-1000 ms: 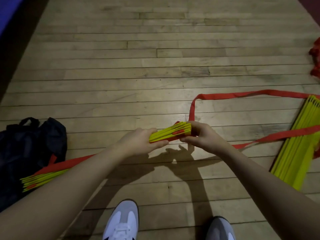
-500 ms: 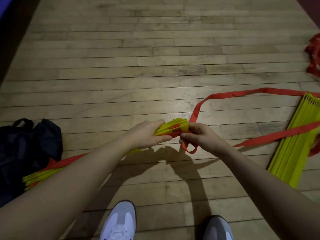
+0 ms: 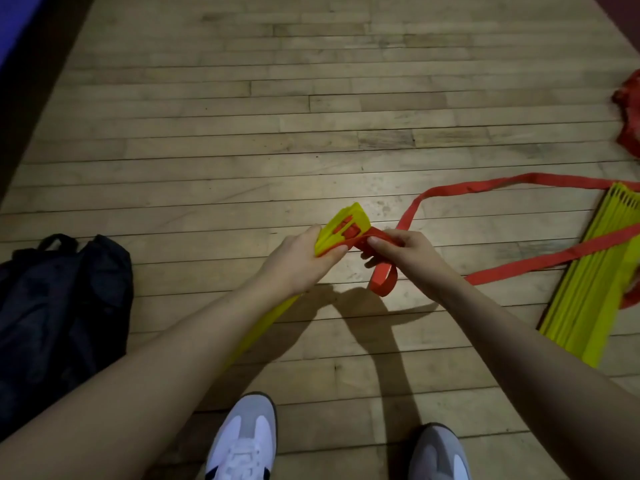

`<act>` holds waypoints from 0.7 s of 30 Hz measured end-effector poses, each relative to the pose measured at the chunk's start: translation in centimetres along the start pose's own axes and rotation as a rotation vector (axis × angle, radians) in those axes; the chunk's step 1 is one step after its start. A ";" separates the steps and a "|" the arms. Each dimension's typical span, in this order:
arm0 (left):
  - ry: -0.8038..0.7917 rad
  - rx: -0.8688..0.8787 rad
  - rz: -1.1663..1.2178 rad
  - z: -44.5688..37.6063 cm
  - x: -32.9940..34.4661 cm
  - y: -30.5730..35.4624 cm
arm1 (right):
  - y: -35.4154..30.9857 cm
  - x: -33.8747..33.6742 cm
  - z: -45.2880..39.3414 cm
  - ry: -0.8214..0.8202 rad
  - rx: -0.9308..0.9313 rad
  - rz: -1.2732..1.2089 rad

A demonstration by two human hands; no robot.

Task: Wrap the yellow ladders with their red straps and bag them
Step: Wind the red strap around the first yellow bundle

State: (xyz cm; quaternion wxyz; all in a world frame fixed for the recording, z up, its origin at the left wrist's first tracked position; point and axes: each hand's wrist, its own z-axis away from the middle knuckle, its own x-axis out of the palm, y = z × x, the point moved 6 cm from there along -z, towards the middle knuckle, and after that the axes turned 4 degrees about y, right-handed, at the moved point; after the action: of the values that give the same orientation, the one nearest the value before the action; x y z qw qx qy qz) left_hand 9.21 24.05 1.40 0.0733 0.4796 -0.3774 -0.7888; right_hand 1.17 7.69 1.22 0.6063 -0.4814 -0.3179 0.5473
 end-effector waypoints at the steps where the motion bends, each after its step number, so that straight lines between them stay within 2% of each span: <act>1: 0.009 -0.005 -0.008 0.0 0.3 -0.1 | -0.1 -0.1 0.0 0.002 0.013 -0.041; 3: 0.023 -0.018 -0.054 0.0 0.6 -0.3 | -0.4 0.1 0.1 -0.025 0.052 -0.111; 5: 0.026 -0.022 -0.082 -0.1 0.8 -0.4 | -0.4 0.2 0.0 -0.043 0.082 -0.052; 14: 0.036 -0.021 -0.022 -0.7 0.1 -1.2 | -0.2 1.1 0.1 -0.160 0.162 -0.100; 18: 0.027 -0.023 -0.018 -0.4 0.1 -1.4 | -0.5 0.9 0.0 -0.120 0.126 0.007; 21: 0.029 -0.028 -0.016 0.0 -0.2 -1.1 | -0.6 0.8 -0.1 -0.014 0.078 0.018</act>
State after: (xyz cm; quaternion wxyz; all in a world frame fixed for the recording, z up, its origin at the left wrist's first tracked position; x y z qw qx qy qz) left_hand 9.54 24.89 0.82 0.0793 0.4929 -0.3613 -0.7876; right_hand 1.65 8.44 1.61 0.6174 -0.4564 -0.2964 0.5680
